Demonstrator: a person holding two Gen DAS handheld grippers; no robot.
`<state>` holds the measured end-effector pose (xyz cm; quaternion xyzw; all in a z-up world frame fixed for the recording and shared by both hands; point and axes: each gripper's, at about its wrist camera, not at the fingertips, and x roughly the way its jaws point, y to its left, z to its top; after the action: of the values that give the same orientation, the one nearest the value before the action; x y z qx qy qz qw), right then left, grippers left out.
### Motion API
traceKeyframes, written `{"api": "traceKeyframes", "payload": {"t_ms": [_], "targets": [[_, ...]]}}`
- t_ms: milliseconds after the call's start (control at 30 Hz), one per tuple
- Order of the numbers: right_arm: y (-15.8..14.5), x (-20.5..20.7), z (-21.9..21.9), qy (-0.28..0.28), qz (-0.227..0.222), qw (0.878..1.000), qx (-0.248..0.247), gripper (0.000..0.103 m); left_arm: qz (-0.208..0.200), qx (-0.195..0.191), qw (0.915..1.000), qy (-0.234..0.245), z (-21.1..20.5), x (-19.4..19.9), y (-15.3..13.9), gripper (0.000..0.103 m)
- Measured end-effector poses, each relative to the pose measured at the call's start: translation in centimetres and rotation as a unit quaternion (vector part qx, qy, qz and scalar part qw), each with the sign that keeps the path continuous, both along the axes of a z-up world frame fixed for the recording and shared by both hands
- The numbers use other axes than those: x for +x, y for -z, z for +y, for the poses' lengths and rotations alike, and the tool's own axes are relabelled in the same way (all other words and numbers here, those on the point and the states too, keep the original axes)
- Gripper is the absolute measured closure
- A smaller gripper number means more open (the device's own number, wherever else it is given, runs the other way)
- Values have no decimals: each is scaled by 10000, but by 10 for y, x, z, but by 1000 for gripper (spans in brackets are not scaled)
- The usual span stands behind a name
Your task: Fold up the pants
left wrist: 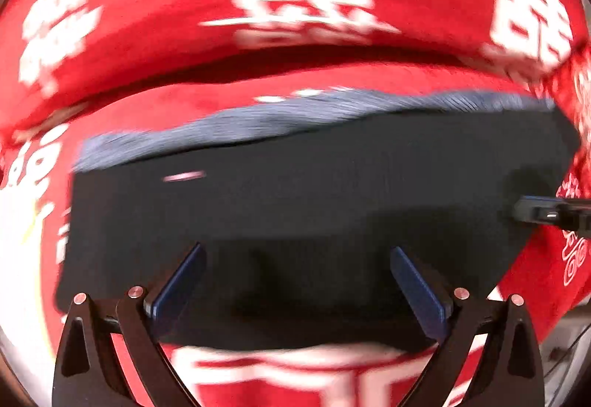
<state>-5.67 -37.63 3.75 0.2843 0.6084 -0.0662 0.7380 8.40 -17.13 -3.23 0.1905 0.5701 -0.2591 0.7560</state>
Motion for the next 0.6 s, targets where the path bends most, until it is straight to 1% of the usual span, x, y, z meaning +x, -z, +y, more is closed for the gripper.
{"api": "traceKeyframes", "payload": {"t_ms": [33, 67, 100, 133, 167, 200, 233, 267, 300, 333, 400, 467, 500, 567, 600], "targets": [[8, -2, -5, -56, 76, 10000, -13, 76, -25, 185, 9998, 94, -8, -4, 10, 2], [8, -7, -10, 0, -98, 9999, 96, 77, 22, 490, 9987, 163, -12, -10, 25, 1], [6, -12, -16, 167, -99, 9997, 142, 79, 59, 294, 9996, 5, -6, -10, 28, 1], [4, -16, -23, 397, 69, 9991, 129, 85, 228, 81, 9995, -202, 4, -5, 26, 1], [-1, -20, -29, 658, 221, 9975, 89, 86, 514, 111, 9982, -278, 10, 0, 28, 1], [-8, -18, -33, 760, 209, 9969, 88, 86, 538, 157, 9981, -270, 12, 3, 24, 1], [-13, -11, -32, 673, 112, 9976, 61, 85, 395, 230, 9988, -195, 11, 7, 18, 1], [-19, -3, -31, 494, -28, 9988, 21, 85, 214, 218, 9995, -54, 6, 12, 10, 1], [-24, 21, -24, 165, -204, 9996, -57, 85, 75, 109, 9999, 32, -2, 22, 1, 1], [-25, 34, -21, -12, -267, 9996, -97, 85, -15, -20, 10000, 0, -9, 34, -6, 1], [-17, 76, -13, -273, -371, 9989, -17, 85, -101, -220, 9995, -190, -21, 58, -9, 1], [-4, 100, -7, -375, -435, 9983, -102, 85, -209, -180, 9987, -419, -31, 84, 3, 1], [5, 108, 0, -424, -403, 9982, -150, 85, -261, -53, 9983, -512, -33, 93, 14, 1], [27, 125, -2, -430, -221, 9985, -261, 87, -183, 247, 9971, -695, -32, 109, 41, 0], [29, 126, -8, -325, -358, 9984, -289, 89, -182, 180, 9965, -793, -25, 114, 48, 0]]}}
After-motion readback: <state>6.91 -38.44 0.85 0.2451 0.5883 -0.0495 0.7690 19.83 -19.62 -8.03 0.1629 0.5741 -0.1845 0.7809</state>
